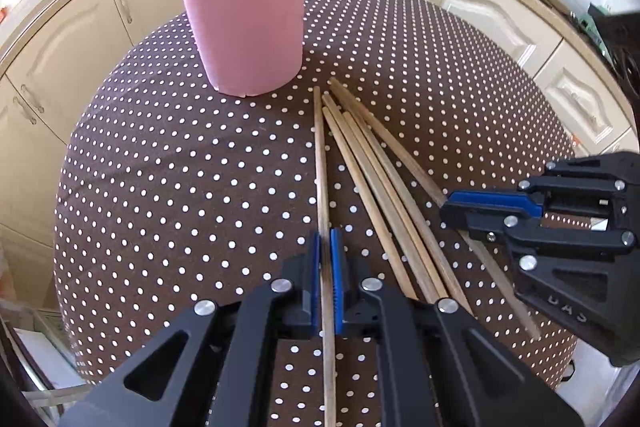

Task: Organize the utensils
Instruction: 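Hold the chopstick in the left tool while the right tool closes on another chopstick, then raise the left tool's chopstick over the pink cup while the right tool carries its chopstick there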

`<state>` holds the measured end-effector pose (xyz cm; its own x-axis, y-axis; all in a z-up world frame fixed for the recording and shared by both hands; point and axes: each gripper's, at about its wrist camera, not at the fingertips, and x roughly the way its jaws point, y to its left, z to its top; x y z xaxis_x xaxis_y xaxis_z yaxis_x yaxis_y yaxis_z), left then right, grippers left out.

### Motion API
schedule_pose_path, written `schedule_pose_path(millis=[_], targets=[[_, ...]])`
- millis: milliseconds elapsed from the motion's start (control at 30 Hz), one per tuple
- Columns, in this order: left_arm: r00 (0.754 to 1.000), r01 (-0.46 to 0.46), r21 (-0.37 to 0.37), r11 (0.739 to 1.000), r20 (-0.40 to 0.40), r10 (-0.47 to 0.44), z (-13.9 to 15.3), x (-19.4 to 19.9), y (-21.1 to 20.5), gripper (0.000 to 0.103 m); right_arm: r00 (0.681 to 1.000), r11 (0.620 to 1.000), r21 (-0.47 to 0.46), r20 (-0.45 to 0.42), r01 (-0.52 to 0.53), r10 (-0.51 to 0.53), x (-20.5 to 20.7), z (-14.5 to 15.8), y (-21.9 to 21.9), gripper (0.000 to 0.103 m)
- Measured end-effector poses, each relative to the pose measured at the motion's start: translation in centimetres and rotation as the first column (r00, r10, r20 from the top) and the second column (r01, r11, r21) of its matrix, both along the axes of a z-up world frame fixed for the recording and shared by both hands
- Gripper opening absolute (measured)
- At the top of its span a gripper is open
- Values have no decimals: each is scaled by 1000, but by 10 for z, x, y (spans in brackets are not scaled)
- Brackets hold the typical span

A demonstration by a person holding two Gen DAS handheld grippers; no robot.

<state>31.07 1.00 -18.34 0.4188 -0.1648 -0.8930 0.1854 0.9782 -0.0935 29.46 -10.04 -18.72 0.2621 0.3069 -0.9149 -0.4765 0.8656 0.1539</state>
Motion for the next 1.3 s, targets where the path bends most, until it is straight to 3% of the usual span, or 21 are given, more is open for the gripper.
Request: schedule_pose_path(millis=[267, 667, 1300], targets=[[988, -9, -75, 997, 151, 21, 29, -16, 14, 6, 994, 992, 125, 110, 9, -23, -16, 33, -34, 6], [913, -31, -171, 985, 396, 97, 81, -41, 32, 6, 942, 960, 281, 320, 6, -100, -46, 96, -37, 6], [809, -35, -261, 965, 560, 181, 120, -47, 46, 6, 901, 916, 400, 410, -40, -139, -38, 115, -21, 7]])
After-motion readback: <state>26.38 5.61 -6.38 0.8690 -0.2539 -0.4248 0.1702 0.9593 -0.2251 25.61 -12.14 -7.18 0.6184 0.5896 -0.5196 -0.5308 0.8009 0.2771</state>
